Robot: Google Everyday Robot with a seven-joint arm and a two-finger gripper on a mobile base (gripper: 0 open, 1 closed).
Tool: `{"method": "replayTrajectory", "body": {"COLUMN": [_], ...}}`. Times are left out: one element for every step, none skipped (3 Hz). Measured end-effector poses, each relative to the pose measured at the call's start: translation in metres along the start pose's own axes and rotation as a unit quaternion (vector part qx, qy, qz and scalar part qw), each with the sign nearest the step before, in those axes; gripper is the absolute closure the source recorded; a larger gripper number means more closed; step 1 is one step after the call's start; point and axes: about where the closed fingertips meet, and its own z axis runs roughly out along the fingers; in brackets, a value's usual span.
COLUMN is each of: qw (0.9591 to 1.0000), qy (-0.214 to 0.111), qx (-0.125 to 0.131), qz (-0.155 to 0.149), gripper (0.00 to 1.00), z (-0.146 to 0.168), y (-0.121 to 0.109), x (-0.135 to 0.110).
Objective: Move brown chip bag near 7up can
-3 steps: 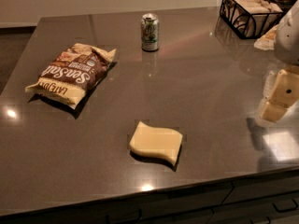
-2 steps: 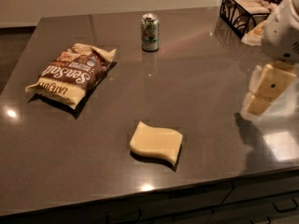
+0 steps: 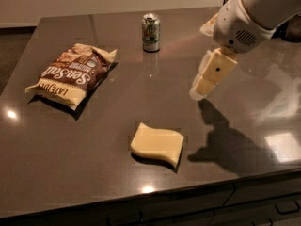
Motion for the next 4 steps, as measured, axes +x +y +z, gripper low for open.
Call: {"method": "replayTrajectory", "body": {"qw": [0.9995,0.9983,0.9966,0.9938], "qy": [-0.026,-0.030,-0.023,-0.020], "qx": [-0.002,-0.008,-0.016,-0.038], "qz": [0.020,0.050,0.077,0.103], "gripper": [0.00,0.00,0.00,0.00], "z": [0.036,0.075,0.112,0.141], "y": [-0.007,-0.010,-0.006,0.004], "x": [-0.045,-0.083,-0.118,-0.147]}}
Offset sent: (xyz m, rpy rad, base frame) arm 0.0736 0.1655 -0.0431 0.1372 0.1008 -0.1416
